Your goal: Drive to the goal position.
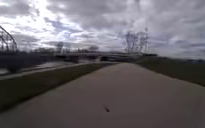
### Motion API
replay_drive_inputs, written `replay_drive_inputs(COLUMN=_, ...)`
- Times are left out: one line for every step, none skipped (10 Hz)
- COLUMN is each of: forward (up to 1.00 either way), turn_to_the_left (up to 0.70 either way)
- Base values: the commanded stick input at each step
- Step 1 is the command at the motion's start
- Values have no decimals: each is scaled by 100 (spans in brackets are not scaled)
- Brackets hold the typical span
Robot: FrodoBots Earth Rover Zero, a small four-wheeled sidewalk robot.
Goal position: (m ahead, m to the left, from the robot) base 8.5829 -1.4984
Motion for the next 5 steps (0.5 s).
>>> replay_drive_inputs(forward=100, turn_to_the_left=-16)
replay_drive_inputs(forward=100, turn_to_the_left=0)
replay_drive_inputs(forward=100, turn_to_the_left=0)
replay_drive_inputs(forward=100, turn_to_the_left=0)
replay_drive_inputs(forward=100, turn_to_the_left=0)
